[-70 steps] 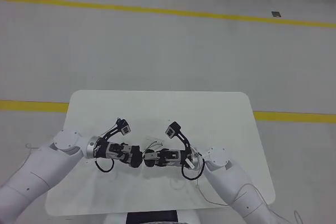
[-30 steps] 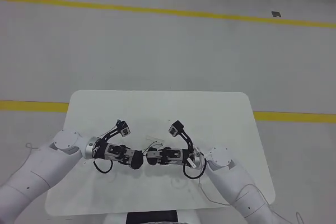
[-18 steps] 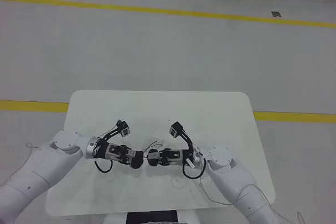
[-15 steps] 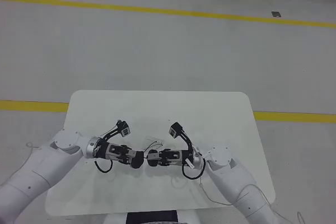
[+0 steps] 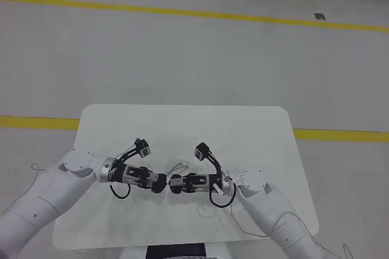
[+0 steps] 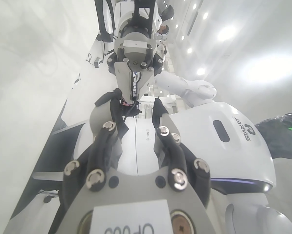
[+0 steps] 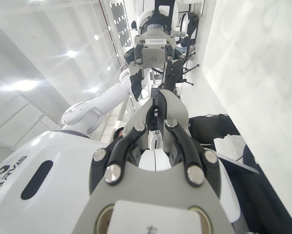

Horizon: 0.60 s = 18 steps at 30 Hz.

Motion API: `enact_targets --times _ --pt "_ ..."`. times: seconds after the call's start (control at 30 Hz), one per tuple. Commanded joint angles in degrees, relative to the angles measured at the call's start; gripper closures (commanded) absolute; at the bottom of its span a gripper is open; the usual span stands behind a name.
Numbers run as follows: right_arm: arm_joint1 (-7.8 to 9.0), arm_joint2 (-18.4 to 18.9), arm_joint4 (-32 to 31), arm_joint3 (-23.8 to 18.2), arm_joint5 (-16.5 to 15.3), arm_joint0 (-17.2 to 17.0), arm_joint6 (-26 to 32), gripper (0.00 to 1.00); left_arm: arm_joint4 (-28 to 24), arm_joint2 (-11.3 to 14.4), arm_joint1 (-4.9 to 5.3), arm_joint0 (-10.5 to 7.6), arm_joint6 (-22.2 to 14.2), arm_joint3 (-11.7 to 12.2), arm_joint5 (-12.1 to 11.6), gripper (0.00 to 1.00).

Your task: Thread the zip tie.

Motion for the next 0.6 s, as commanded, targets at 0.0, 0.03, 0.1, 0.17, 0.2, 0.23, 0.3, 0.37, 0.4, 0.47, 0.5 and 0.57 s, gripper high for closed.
enact_targets --times 0.0,0.03,0.1,0.17,0.2,0.23,0.3,0.37,0.4,0.47,0.5,0.57 --pt "-0.04 -0.2 0.0 0.2 0.1 0.1 0.0 1.00 0.0 0.0 -0.04 -0.02 0.0 0.1 0.0 0.76" --pt "-0.06 -0.3 0.0 0.3 0.1 0.2 0.0 1.00 0.0 0.0 -0.06 -0.03 0.0 0.1 0.0 0.76" --pt "-0.11 -0.6 0.1 0.5 0.1 0.3 -0.1 1.00 0.0 0.0 -0.10 -0.01 -0.1 0.2 0.0 0.79" --pt "-0.14 -0.7 0.1 0.7 0.1 0.4 -0.1 1.00 0.0 0.0 -0.13 -0.02 -0.1 0.3 0.0 0.81" --pt "-0.16 -0.8 0.2 0.8 0.2 0.4 -0.2 1.00 0.0 0.0 -0.14 -0.01 -0.1 0.3 0.0 0.82" --pt "-0.17 -0.8 0.2 0.8 0.2 0.5 -0.3 1.00 0.0 0.0 -0.15 -0.01 -0.1 0.3 0.0 0.82" --pt "-0.19 -0.9 0.3 0.9 0.2 0.5 -0.4 1.00 0.1 0.0 -0.17 -0.01 -0.1 0.4 0.0 0.82" --pt "-0.19 -1.0 0.3 0.9 0.2 0.5 -0.5 1.00 0.1 0.0 -0.19 0.01 -0.2 0.4 0.0 0.83" --pt "-0.20 -1.0 0.4 0.9 0.2 0.5 -0.6 1.00 0.1 -0.1 -0.20 0.02 -0.2 0.4 0.0 0.83" --pt "-0.21 -1.1 0.4 0.9 0.1 0.5 -0.6 1.00 0.1 -0.1 -0.22 0.04 -0.2 0.4 0.0 0.84" --pt "-0.21 -1.1 0.4 0.9 0.1 0.5 -0.7 1.00 0.1 -0.1 -0.23 0.05 -0.2 0.4 0.0 0.84" --pt "-0.23 -1.2 0.4 1.0 0.1 0.4 -0.8 1.00 0.1 -0.1 -0.25 0.07 -0.3 0.5 0.1 0.86"
